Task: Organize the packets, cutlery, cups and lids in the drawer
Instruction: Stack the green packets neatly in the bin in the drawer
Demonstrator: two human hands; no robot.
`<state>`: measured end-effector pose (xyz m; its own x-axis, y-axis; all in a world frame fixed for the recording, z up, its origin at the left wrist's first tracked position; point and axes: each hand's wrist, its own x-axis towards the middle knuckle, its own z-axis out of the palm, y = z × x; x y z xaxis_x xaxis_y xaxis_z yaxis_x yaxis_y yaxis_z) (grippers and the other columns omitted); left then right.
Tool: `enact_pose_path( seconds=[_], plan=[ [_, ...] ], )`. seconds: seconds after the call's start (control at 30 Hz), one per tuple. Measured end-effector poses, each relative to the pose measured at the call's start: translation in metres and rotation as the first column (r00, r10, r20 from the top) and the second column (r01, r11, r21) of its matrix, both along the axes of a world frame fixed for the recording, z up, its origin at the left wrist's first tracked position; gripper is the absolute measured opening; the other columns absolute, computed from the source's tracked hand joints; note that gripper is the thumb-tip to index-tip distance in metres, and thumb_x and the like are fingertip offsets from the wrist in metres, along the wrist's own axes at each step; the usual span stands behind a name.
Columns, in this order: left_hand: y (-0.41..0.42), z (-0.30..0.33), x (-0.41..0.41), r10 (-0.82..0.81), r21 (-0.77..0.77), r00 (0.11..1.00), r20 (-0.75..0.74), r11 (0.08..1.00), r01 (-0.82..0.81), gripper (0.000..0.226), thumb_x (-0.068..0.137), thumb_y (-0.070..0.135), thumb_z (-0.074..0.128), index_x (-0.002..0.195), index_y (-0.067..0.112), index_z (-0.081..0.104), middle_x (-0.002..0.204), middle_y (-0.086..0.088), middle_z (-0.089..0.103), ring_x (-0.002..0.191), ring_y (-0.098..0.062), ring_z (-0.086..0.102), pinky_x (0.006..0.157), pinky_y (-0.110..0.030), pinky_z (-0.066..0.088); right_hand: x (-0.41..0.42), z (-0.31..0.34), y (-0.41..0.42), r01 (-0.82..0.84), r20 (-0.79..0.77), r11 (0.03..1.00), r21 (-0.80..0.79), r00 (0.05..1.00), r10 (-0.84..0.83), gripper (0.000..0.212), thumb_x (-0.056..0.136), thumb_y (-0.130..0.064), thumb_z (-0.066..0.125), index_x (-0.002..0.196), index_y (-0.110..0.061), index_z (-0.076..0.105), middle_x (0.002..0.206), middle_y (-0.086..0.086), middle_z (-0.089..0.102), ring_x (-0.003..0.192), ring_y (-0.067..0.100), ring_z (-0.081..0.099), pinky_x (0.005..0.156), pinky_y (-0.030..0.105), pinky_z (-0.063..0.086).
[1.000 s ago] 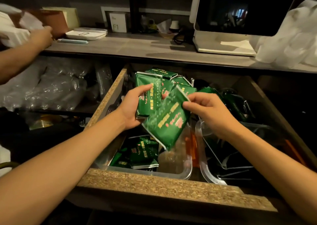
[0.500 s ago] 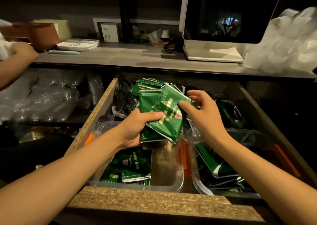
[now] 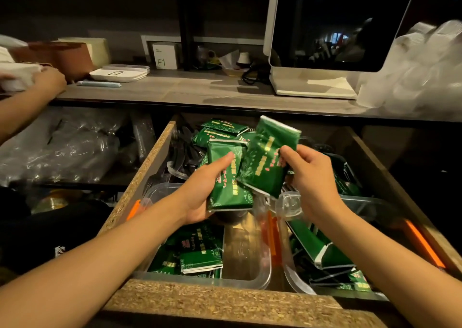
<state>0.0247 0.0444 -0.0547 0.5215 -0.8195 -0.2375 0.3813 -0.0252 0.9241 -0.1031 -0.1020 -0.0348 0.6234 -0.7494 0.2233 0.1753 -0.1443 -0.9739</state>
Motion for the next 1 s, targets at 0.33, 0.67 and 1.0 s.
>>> enact_pose_path(
  seconds=[0.33,0.67,1.0],
  plan=[
    [-0.001,0.0,-0.005,-0.104,-0.037,0.992,-0.071,0.994,0.101,0.092,0.073,0.084,0.044,0.134,0.018,0.059,0.128,-0.019,0.067,0.12,-0.037,0.063,0.109,-0.058,0.042,0.004,-0.003,0.01,-0.171,-0.039,0.977,0.127,0.983,0.177,0.017,0.092,-0.018,0.062,0.095,-0.001,0.063,0.082,0.019,0.064,0.07,0.023,0.063,0.064,0.041,0.058],
    [0.0,0.003,-0.014,-0.191,0.026,0.98,-0.051,0.981,0.192,0.039,0.081,0.017,0.066,0.116,0.0,0.067,0.105,-0.02,0.069,0.094,-0.033,0.068,0.103,-0.054,0.046,0.009,-0.015,0.022,-0.141,-0.215,0.988,-0.063,0.969,0.124,0.016,0.085,-0.016,0.074,0.097,-0.008,0.066,0.072,0.01,0.057,0.061,0.011,0.059,0.05,0.021,0.047],
    [0.042,0.023,0.074,0.135,-0.314,0.976,-0.172,0.931,-0.184,0.04,0.091,0.036,0.047,0.112,0.008,0.066,0.087,-0.015,0.069,0.068,-0.025,0.063,0.07,-0.032,0.055,0.023,-0.018,0.057,-0.475,-0.682,0.873,-0.114,0.676,0.279,0.022,0.09,-0.04,0.063,0.088,-0.019,0.07,0.095,0.009,0.074,0.09,0.027,0.069,0.092,0.046,0.054]
  ],
)
